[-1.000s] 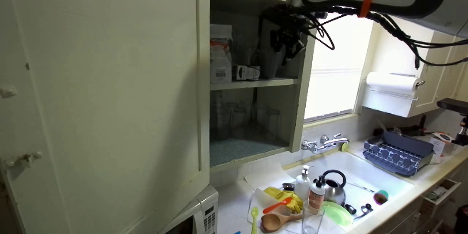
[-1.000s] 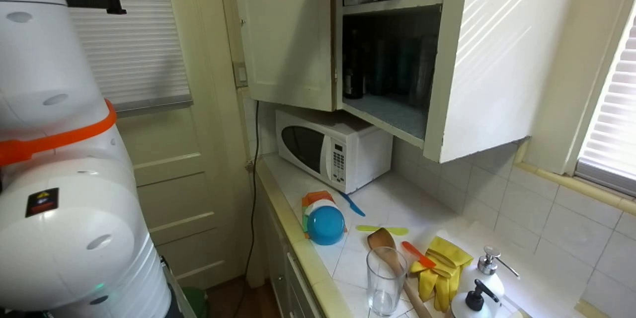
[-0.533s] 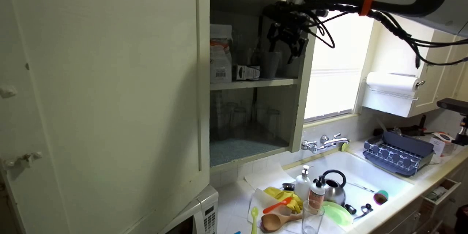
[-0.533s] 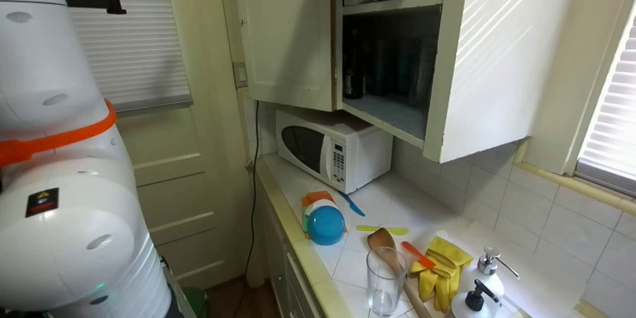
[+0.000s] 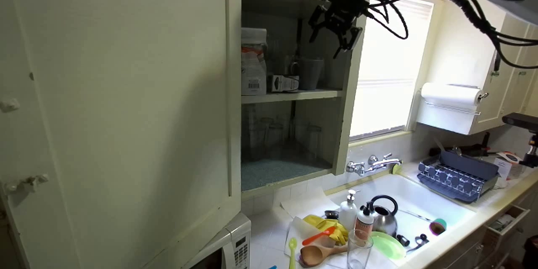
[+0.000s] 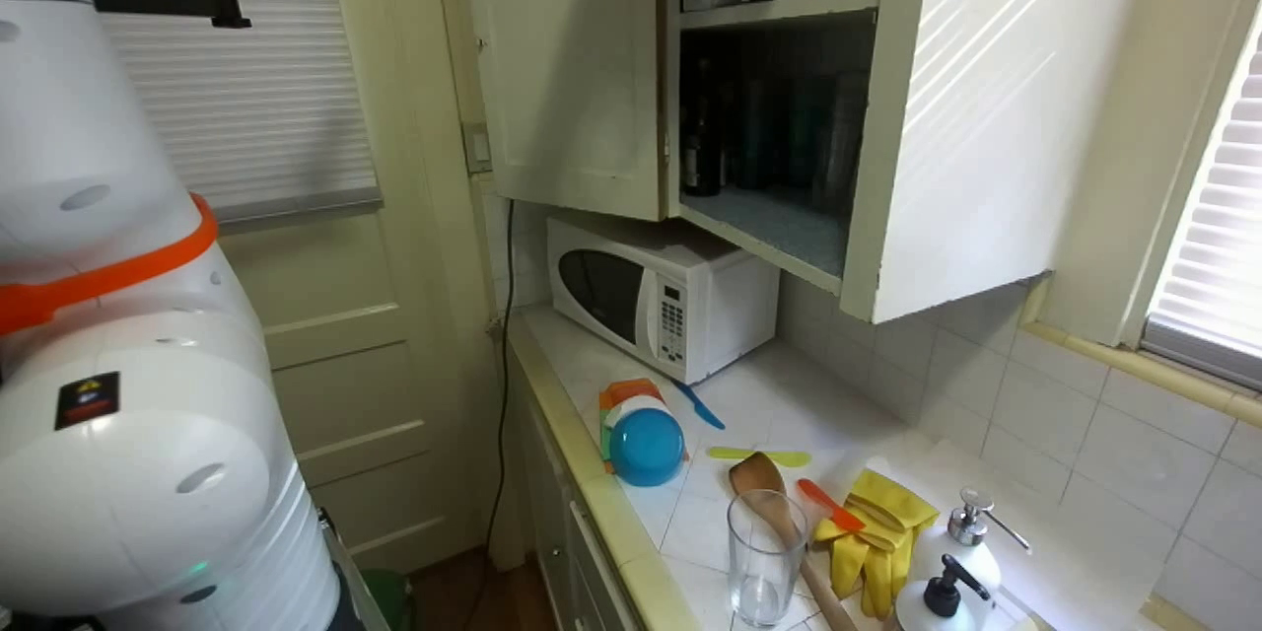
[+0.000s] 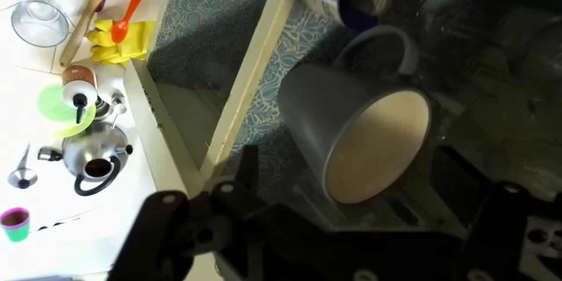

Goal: Put the grey mug on the second shelf of the open cabinet.

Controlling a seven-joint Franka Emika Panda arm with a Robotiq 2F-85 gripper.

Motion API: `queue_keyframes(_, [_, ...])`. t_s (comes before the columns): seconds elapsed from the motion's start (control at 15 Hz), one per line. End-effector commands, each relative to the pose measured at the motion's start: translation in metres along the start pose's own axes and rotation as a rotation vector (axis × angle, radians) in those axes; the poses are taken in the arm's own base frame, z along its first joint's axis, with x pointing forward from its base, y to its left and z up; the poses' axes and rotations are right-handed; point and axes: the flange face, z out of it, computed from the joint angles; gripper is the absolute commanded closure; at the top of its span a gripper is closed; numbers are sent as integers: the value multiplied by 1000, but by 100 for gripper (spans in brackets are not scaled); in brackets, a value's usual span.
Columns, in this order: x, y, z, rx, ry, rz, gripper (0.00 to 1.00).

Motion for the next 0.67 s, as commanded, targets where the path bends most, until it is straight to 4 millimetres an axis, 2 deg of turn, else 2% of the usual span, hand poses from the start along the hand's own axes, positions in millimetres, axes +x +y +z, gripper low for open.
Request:
queue_keyframes(0.0, [-4, 31, -33, -14, -126, -155, 0])
queue_keyframes(0.2, [5, 55, -46, -28, -233, -259, 0])
queue_keyframes(0.33, [13, 73, -43, -41, -304, -324, 0])
queue_keyframes(0.6, [20, 106, -12, -19, -449, -439, 0])
